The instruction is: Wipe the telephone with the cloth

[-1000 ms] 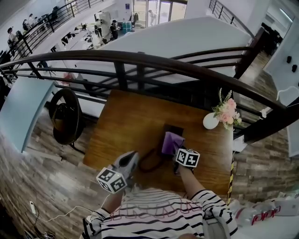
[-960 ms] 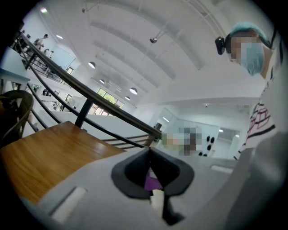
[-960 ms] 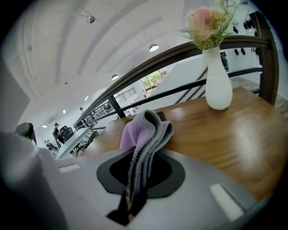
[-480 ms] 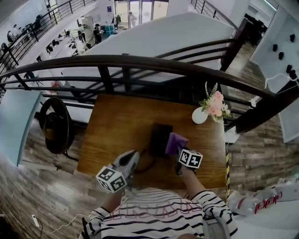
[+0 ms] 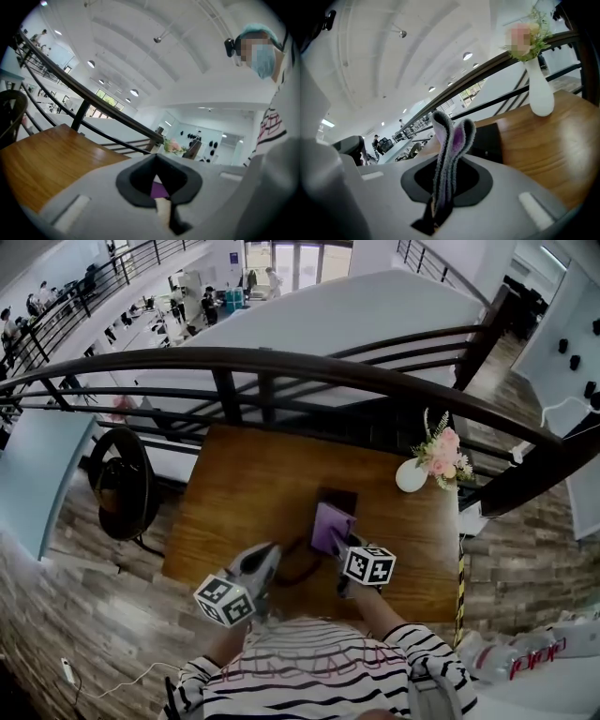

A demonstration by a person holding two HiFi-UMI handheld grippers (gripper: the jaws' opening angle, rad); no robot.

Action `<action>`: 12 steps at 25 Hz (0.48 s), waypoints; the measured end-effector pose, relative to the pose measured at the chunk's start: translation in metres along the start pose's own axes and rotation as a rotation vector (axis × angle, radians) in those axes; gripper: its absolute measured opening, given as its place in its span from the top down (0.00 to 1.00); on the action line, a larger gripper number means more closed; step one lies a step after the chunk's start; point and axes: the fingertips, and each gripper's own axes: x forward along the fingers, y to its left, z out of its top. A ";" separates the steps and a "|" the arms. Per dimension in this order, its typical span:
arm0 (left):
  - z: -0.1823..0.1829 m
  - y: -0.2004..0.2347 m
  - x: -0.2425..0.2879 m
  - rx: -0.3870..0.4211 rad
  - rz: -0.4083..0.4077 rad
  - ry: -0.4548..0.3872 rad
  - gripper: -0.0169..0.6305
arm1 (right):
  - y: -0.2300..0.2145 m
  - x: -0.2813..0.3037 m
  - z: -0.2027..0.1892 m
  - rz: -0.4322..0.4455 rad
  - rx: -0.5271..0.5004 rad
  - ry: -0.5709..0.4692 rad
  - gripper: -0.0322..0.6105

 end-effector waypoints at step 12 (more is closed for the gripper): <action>0.003 0.008 -0.036 -0.010 0.076 -0.028 0.97 | 0.012 0.043 -0.063 -0.017 -0.065 0.185 0.89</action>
